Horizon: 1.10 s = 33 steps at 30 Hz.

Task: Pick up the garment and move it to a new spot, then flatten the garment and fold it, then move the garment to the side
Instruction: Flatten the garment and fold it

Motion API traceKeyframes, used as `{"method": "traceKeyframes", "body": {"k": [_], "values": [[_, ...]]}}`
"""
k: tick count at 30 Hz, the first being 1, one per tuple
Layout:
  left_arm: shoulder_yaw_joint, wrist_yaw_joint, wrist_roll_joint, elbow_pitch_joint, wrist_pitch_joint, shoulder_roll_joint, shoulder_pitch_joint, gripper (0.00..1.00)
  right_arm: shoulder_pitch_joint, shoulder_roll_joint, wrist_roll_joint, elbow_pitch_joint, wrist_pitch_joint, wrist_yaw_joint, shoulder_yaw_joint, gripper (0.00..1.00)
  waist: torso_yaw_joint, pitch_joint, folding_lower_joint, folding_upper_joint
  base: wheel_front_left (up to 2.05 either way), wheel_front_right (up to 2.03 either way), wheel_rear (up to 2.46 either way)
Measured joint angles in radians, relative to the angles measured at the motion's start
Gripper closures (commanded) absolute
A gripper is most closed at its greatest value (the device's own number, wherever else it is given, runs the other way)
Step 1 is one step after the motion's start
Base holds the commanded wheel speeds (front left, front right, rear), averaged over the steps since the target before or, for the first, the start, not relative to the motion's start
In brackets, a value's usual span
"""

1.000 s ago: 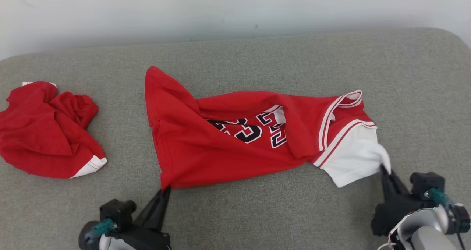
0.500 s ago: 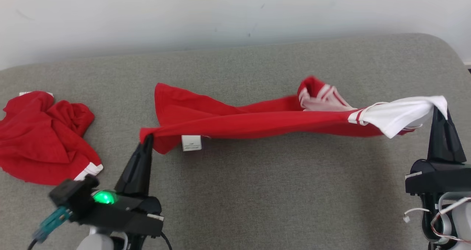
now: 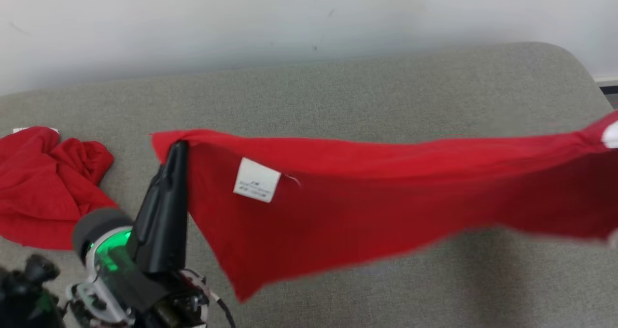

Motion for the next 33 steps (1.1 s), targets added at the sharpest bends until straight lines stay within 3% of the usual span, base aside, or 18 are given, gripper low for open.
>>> {"method": "traceKeyframes", "body": {"k": [2, 5, 12, 14, 18, 22, 26, 29, 33], "values": [[-0.016, 0.000, -0.030, -0.007, 0.035, 0.002, -0.031, 1.00, -0.043, -0.006, 0.019, 0.030, 0.004, -0.004, -0.002, 1.00, 0.000, 0.010, 0.0000, 0.0000, 0.00, 0.00, 0.00], [-0.016, 0.000, -0.040, 0.072, 0.096, 0.000, -0.123, 1.00, -0.130, -0.017, 0.038, 0.175, 0.059, -0.027, 0.035, 1.00, 0.001, 0.033, 0.0000, 0.0000, 0.00, 0.00, 0.00], [0.045, 0.082, 0.040, 0.487, 0.193, -0.031, -0.491, 1.00, -0.499, -0.028, -0.002, 0.629, 0.163, -0.087, 0.170, 1.00, 0.002, 0.109, 0.0004, 0.0002, 0.00, 0.00, 0.00], [0.059, 0.091, 0.067, 0.565, 0.187, -0.053, -0.623, 1.00, -0.625, -0.033, -0.005, 0.664, 0.158, -0.091, 0.157, 1.00, 0.003, 0.127, 0.0006, 0.0002, 0.00, 0.00, 0.00], [0.076, 0.100, 0.112, 0.560, 0.136, -0.078, -0.757, 1.00, -0.755, -0.053, 0.004, 0.615, 0.137, -0.078, 0.140, 1.00, 0.013, 0.134, 0.0002, 0.0001, 0.00, 0.00, 0.00], [0.076, 0.098, 0.138, 0.514, 0.113, -0.057, -0.749, 1.00, -0.732, -0.092, 0.015, 0.562, 0.154, -0.064, 0.127, 1.00, 0.029, 0.121, 0.0002, 0.0001, 0.00, 0.00, 0.00], [0.042, 0.106, 0.174, 0.552, 0.113, -0.027, -0.630, 1.00, -0.564, -0.114, 0.016, 0.549, 0.220, -0.064, 0.136, 1.00, 0.039, 0.126, -0.0001, -0.0002, 0.00, 0.00, 0.00], [-0.026, 0.095, 0.186, 0.698, 0.122, -0.013, -0.480, 1.00, -0.351, -0.060, 0.023, 0.600, 0.269, -0.075, 0.170, 1.00, 0.038, 0.152, 0.0001, 0.0000, 0.00, 0.00, 0.00], [-0.056, 0.089, 0.221, 0.834, 0.122, 0.013, -0.418, 1.00, -0.228, -0.005, 0.026, 0.686, 0.301, -0.078, 0.227, 1.00, 0.025, 0.186, 0.0001, 0.0000, 0.00, 0.00, 0.00]]}}
